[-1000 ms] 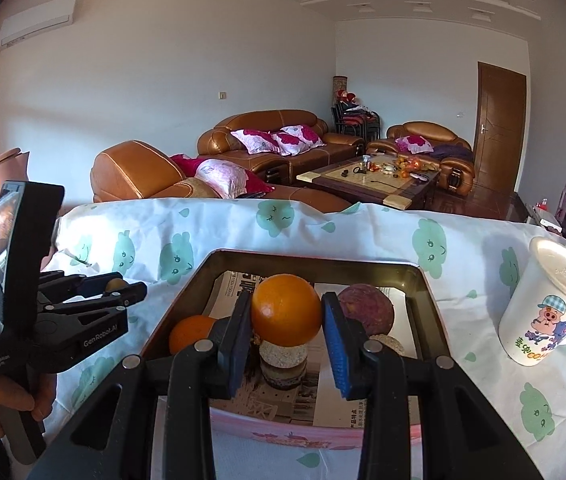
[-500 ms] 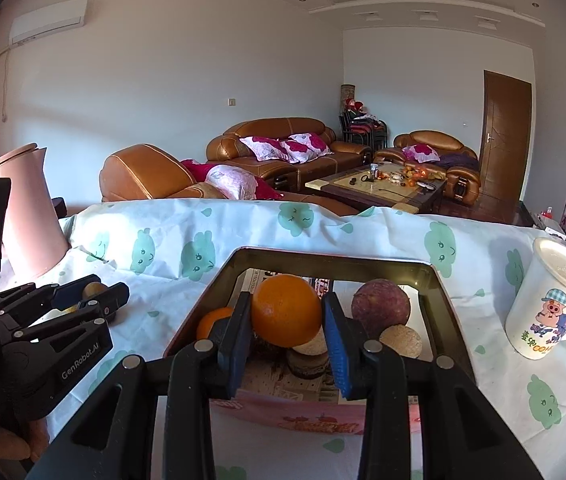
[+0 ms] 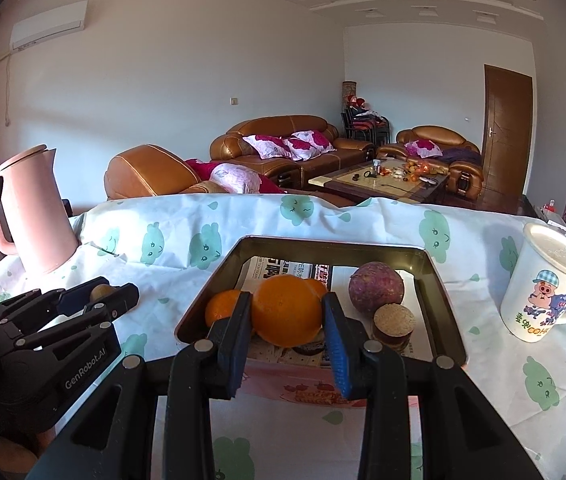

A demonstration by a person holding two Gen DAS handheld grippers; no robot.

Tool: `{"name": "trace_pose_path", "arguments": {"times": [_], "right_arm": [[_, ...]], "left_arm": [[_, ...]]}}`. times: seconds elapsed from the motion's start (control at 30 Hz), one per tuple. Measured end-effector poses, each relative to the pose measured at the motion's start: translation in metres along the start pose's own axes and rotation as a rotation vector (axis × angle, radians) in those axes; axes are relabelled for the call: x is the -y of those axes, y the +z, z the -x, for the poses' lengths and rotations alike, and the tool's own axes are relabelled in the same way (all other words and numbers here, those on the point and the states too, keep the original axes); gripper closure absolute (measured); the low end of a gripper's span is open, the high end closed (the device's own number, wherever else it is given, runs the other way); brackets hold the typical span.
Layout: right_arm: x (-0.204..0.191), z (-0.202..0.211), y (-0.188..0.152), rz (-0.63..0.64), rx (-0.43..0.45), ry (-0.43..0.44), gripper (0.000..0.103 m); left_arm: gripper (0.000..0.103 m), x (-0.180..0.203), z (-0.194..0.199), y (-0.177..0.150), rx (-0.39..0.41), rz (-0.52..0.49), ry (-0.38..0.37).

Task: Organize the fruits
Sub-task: 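Carry the orange to the tin with the right tool while the left tool grasps a yellow fruit, then lower the orange and yellow fruit into the pink tin and open both tools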

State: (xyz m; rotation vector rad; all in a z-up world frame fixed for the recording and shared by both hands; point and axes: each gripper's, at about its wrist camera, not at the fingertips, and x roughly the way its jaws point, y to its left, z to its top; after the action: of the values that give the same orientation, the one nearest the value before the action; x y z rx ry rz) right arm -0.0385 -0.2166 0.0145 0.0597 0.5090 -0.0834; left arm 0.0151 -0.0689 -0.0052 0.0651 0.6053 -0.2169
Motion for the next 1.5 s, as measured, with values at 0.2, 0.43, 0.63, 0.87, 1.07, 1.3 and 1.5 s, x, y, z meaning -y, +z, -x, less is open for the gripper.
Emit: {"name": "trace_pose_path", "arguments": {"times": [0.2, 0.43, 0.63, 0.87, 1.07, 1.3, 1.5], "right_arm": [[0.011, 0.004, 0.005, -0.009, 0.021, -0.01, 0.066], [0.029, 0.006, 0.01, -0.029, 0.039, -0.029, 0.066], [0.045, 0.006, 0.013, -0.045, 0.041, -0.052, 0.066], [0.061, 0.01, 0.017, -0.053, 0.066, -0.107, 0.066], [0.074, 0.013, 0.021, -0.059, 0.088, -0.169, 0.066], [0.082, -0.003, 0.021, -0.091, 0.053, -0.188, 0.066], [0.075, -0.01, 0.021, -0.081, 0.037, -0.165, 0.066]], "left_arm": [[0.072, 0.014, 0.001, 0.003, 0.009, -0.01, -0.007], [0.072, 0.035, -0.003, 0.01, 0.019, -0.031, -0.027], [0.072, 0.05, -0.005, 0.015, 0.028, -0.044, -0.05], [0.072, 0.064, -0.008, 0.026, 0.044, -0.053, -0.074], [0.072, 0.067, -0.017, 0.036, 0.039, -0.034, -0.11], [0.072, 0.078, -0.037, 0.045, 0.006, -0.031, -0.137], [0.072, 0.082, -0.052, 0.046, -0.017, -0.048, -0.103]]}}
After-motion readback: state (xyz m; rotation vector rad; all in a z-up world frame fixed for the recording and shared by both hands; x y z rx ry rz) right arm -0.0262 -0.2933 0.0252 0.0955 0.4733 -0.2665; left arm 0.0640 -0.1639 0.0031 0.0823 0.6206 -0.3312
